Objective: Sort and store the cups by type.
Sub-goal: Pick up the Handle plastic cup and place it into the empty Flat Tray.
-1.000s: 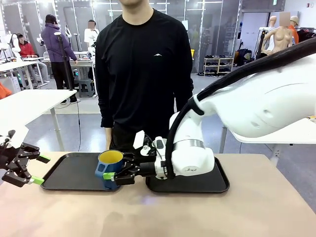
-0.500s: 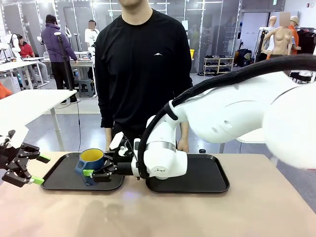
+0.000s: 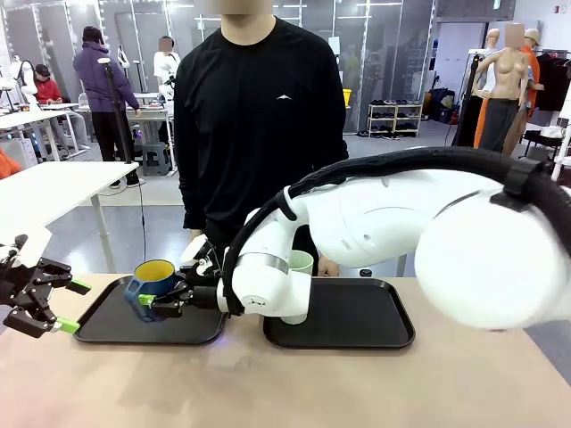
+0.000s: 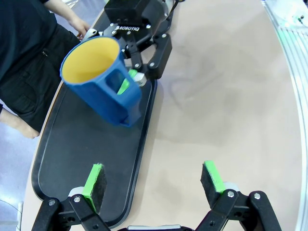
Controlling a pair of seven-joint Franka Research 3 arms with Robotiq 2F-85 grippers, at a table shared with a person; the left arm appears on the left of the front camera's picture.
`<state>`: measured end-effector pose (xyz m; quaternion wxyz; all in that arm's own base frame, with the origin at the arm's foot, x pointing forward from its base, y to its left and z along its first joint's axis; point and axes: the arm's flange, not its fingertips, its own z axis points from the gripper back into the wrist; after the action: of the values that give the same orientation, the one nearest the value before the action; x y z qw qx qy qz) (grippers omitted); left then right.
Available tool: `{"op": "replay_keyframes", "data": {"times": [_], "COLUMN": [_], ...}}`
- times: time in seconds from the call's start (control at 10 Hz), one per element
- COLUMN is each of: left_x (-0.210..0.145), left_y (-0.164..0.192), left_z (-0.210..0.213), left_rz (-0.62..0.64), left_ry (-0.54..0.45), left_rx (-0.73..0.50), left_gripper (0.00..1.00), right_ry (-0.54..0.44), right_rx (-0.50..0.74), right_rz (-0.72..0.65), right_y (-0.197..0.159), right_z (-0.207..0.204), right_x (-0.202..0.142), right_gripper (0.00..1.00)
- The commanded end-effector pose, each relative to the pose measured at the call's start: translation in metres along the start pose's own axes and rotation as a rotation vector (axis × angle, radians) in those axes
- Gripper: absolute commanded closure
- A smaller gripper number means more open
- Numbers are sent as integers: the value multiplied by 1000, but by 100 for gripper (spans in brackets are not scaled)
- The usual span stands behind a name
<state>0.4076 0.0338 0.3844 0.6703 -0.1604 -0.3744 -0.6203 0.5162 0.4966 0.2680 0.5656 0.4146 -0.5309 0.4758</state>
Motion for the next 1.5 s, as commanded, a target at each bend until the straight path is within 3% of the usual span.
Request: {"op": "replay_keyframes", "data": {"times": [0.0, 1.0, 1.4], "left_x": [-1, -1, -1], "left_y": [4, 4, 4], "left_z": [1, 1, 1], "left_rz": [-11, -11, -11], "left_ry": [-6, -6, -6], "left_rx": [-9, -9, -9], "left_gripper": [0, 0, 0], "right_ry": [19, 10, 61], "right_rx": [-67, -173, -159], "right_rz": [29, -23, -30], "right_y": [-2, -3, 2], "right_z": [-12, -21, -26], "right_x": [-8, -39, -49], "right_gripper": [22, 22, 22]}}
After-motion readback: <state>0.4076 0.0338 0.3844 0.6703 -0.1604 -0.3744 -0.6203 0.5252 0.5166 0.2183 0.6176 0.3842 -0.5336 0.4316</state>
